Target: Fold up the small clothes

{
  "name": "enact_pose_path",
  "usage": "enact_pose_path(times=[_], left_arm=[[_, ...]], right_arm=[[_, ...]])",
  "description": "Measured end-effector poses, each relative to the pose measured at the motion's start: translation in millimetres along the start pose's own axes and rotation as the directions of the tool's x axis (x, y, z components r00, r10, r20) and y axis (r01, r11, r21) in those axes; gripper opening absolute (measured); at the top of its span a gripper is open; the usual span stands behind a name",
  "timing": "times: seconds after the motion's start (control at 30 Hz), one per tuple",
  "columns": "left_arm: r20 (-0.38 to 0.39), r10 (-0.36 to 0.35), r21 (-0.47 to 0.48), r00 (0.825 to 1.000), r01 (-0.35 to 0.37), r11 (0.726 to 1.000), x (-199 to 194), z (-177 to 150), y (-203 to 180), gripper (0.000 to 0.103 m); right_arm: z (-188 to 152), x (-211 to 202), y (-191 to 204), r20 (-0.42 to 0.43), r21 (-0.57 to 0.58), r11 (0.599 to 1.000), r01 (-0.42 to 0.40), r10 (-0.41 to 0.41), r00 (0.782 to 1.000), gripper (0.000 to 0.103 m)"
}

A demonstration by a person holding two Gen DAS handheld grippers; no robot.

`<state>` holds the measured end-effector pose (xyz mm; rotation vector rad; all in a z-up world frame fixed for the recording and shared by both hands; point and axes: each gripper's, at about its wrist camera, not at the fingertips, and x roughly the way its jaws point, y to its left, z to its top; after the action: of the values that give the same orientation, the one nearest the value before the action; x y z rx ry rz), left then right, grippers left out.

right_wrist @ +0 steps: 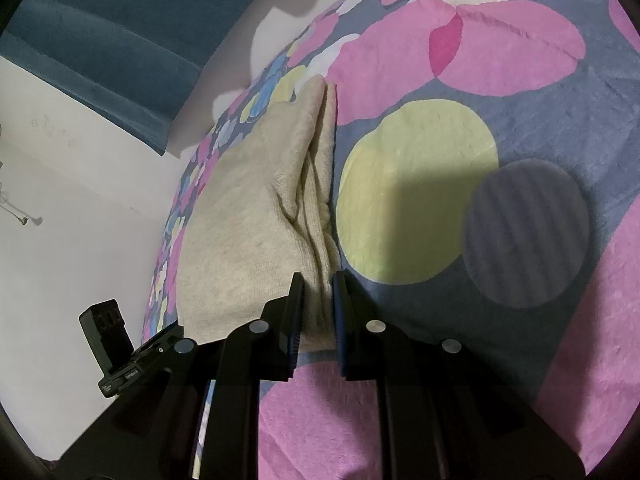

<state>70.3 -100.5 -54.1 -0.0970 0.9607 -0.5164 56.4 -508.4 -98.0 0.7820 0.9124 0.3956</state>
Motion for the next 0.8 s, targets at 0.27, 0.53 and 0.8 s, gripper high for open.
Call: enact_pose_path(times=[0.27, 0.53, 0.8], left_arm=[[-0.004, 0.007, 0.011, 1.0, -0.007, 1.0, 1, 0, -2, 0.084], [0.007, -0.042, -0.049, 0.999, 0.042, 0.998, -14, 10, 4, 0.085], [0.011, -0.132, -0.161, 0.991, 0.132, 0.978, 10, 51, 34, 0.084]], right_arm=[[1, -1, 0, 0.009, 0.003, 1.0, -0.017, 0.017, 1.0, 0.021], [15, -18, 14, 0.035, -0.01, 0.999, -0.053, 0.053, 0.998, 0.066], [58, 7, 0, 0.018, 0.058, 0.994, -0.091, 0.09, 0.996, 0.066]])
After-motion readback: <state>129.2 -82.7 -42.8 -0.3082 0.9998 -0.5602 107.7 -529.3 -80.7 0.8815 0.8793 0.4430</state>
